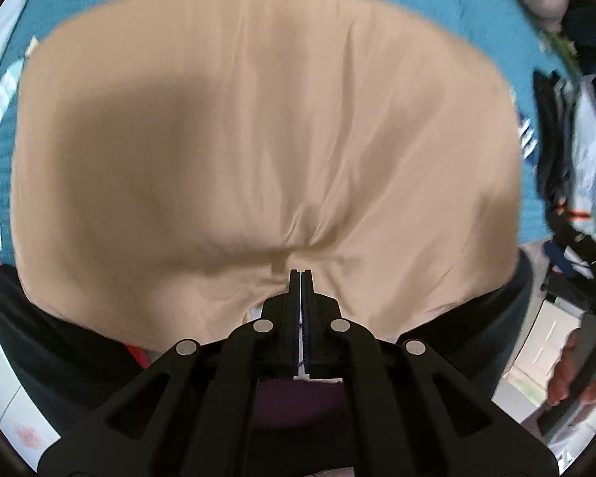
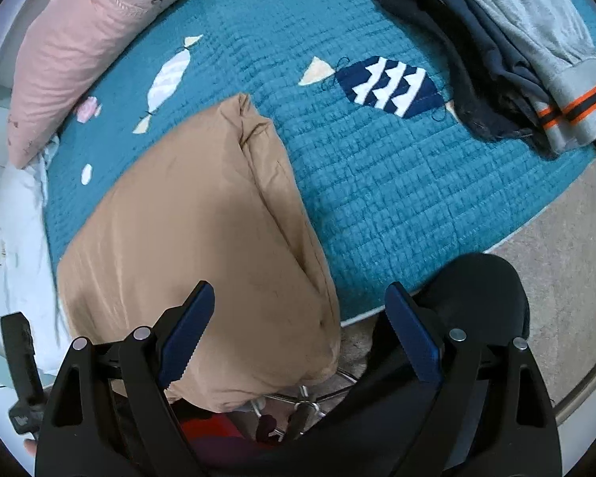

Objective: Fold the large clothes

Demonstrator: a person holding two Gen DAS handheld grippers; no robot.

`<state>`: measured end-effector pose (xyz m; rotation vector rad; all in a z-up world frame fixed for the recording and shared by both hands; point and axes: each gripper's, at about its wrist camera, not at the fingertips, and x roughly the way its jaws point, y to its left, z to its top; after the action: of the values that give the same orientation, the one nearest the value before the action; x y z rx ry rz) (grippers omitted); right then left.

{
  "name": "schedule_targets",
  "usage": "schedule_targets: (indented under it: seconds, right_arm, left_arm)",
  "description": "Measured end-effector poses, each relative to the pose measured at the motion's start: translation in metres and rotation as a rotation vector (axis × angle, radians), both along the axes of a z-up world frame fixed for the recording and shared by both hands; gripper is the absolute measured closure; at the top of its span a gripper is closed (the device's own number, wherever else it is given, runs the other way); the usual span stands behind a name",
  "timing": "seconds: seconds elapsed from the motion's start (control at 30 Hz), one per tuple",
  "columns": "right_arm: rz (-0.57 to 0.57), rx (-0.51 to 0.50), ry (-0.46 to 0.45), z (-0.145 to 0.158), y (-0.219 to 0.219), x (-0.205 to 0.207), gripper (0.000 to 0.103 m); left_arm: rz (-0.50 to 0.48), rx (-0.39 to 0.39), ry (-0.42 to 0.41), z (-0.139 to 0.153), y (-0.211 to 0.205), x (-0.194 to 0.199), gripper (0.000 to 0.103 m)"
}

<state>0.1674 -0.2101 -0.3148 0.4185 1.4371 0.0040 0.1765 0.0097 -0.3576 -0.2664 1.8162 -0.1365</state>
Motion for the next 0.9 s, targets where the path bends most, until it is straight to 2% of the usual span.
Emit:
schedule_targets:
  seconds: [0.07, 0.17, 0.2, 0.27, 0.33, 0.4, 0.53, 0.7, 0.77, 0.8, 0.83, 0.9]
  right_arm:
    - [0.008, 0.025, 0.004, -0.003, -0.002, 0.006, 0.011]
    - [0.015, 0.048, 0.011, -0.009, -0.001, 0.016, 0.010]
    - [0.018, 0.063, 0.019, -0.013, -0.001, 0.019, 0.010]
    - [0.018, 0.099, 0.040, -0.021, 0.000, 0.026, 0.010]
    - [0.030, 0.141, 0.066, -0.033, 0.003, 0.034, 0.010]
    - [0.044, 0.143, 0.091, -0.042, 0.008, 0.038, 0.010]
    - [0.068, 0.190, 0.129, -0.063, 0.015, 0.049, 0.010]
    - [0.075, 0.322, 0.083, -0.080, 0.018, 0.061, 0.010]
    - [0.054, 0.336, 0.085, -0.091, 0.015, 0.063, 0.015]
    - [0.057, 0.330, 0.074, -0.090, 0.015, 0.062, 0.022]
    - [0.064, 0.324, 0.065, -0.088, 0.014, 0.060, 0.040]
    - [0.074, 0.412, 0.050, -0.082, 0.010, 0.052, 0.070]
  left_arm:
    - [0.020, 0.025, -0.016, 0.002, 0.002, 0.016, 0.101]
    - [0.039, 0.016, -0.030, -0.005, 0.016, 0.031, 0.101]
    - [0.042, 0.023, -0.037, -0.004, 0.026, 0.025, 0.101]
    - [0.043, 0.040, -0.030, -0.018, 0.026, 0.029, 0.101]
    - [0.071, 0.025, 0.008, -0.051, 0.028, 0.032, 0.101]
    - [0.113, -0.015, 0.026, -0.051, 0.035, 0.036, 0.101]
    - [0.114, -0.041, 0.031, -0.051, 0.044, 0.035, 0.100]
    - [0.090, 0.002, 0.016, -0.046, 0.050, 0.029, 0.100]
    - [0.063, 0.034, 0.004, -0.043, 0.047, 0.029, 0.100]
    - [0.055, 0.043, 0.000, -0.042, 0.047, 0.028, 0.100]
    - [0.049, 0.053, -0.006, -0.040, 0.046, 0.026, 0.100]
    - [0.039, 0.067, -0.016, -0.039, 0.046, 0.024, 0.100]
